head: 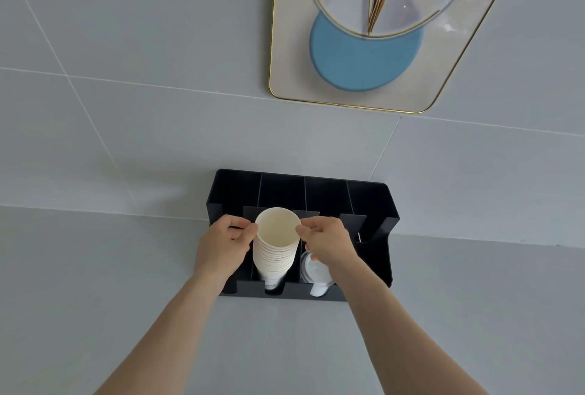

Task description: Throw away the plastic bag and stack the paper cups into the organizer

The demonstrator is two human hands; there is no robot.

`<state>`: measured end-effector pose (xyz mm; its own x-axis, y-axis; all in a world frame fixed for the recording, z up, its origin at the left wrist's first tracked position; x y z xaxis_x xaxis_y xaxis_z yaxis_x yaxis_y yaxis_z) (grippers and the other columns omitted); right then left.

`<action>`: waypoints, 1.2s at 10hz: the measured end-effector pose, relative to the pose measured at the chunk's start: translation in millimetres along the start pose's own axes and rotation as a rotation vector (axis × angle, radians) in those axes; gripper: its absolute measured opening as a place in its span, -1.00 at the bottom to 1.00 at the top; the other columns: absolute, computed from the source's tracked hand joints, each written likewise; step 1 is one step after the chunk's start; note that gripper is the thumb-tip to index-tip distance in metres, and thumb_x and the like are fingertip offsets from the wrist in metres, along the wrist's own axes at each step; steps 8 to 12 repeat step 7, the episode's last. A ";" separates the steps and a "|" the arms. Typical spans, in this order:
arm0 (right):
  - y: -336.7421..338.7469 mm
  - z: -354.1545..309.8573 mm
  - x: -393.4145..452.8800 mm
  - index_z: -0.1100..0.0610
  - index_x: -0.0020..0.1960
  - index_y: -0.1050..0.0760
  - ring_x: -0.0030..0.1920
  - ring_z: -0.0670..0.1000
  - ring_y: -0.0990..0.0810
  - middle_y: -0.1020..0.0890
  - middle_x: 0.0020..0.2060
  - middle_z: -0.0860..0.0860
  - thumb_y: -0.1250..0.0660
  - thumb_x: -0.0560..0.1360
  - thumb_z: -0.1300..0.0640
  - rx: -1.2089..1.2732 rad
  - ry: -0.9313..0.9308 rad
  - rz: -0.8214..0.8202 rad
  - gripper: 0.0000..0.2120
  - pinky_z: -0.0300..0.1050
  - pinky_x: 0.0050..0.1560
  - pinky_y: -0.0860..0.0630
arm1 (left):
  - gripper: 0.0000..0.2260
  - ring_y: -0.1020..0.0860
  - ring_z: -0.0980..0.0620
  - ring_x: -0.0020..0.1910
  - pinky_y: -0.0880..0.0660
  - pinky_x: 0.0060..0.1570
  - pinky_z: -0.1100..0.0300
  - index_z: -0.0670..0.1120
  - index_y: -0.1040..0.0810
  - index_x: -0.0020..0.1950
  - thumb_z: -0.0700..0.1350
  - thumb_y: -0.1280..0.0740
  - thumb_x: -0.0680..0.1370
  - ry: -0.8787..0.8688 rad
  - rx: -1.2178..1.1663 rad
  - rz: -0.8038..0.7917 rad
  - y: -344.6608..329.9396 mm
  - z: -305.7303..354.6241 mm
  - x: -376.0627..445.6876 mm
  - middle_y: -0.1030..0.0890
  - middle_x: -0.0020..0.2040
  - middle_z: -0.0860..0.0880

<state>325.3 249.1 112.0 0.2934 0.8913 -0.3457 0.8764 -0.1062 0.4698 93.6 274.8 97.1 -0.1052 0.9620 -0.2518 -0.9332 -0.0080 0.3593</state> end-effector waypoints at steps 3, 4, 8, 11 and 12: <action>2.3 11.9 0.0 -0.03 0.23 -0.63 0.06 0.03 -0.67 -0.67 0.04 -0.09 -0.44 0.49 -0.12 -0.015 -0.041 0.027 -0.65 0.06 0.18 -0.63 | -0.88 -0.68 0.03 -0.08 -0.62 0.05 -0.07 0.11 -0.57 -0.02 0.10 -0.40 0.50 0.026 0.066 0.021 0.8 -1.3 2.7 -0.70 -0.07 0.11; 7.0 13.1 -2.9 0.01 0.37 -0.52 0.14 0.04 -0.66 -0.67 0.17 -0.01 -0.41 0.48 -0.24 -0.109 -0.022 0.038 -0.45 -0.04 0.17 -0.57 | -0.77 -0.64 0.00 0.04 -0.57 0.12 -0.04 0.09 -0.53 0.16 0.09 -0.35 0.53 0.011 0.153 0.020 0.4 3.3 1.7 -0.68 0.06 0.10; 46.6 8.8 -31.0 0.00 0.53 -0.33 0.44 0.17 -0.40 -0.42 0.46 0.10 -0.23 0.54 -0.33 -0.492 0.135 0.118 -0.33 0.13 0.40 -0.41 | -0.48 -0.47 -0.10 0.37 -0.46 0.24 -0.03 0.03 -0.34 0.50 0.15 -0.30 0.57 -0.212 0.426 0.009 -8.9 40.9 -21.0 -0.51 0.41 -0.06; 46.6 8.8 -31.0 0.00 0.53 -0.33 0.44 0.17 -0.40 -0.42 0.46 0.10 -0.23 0.54 -0.33 -0.492 0.135 0.118 -0.33 0.13 0.40 -0.41 | -0.48 -0.47 -0.10 0.37 -0.46 0.24 -0.03 0.03 -0.34 0.50 0.15 -0.30 0.57 -0.212 0.426 0.009 -8.9 40.9 -21.0 -0.51 0.41 -0.06; 46.6 8.8 -31.0 0.00 0.53 -0.33 0.44 0.17 -0.40 -0.42 0.46 0.10 -0.23 0.54 -0.33 -0.492 0.135 0.118 -0.33 0.13 0.40 -0.41 | -0.48 -0.47 -0.10 0.37 -0.46 0.24 -0.03 0.03 -0.34 0.50 0.15 -0.30 0.57 -0.212 0.426 0.009 -8.9 40.9 -21.0 -0.51 0.41 -0.06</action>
Point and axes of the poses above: each hand's wrist, its own x-axis towards the middle knuckle, its own y-axis out of the back of the hand, z = x × y, the point moved 10 cm from there along x, towards the middle knuckle
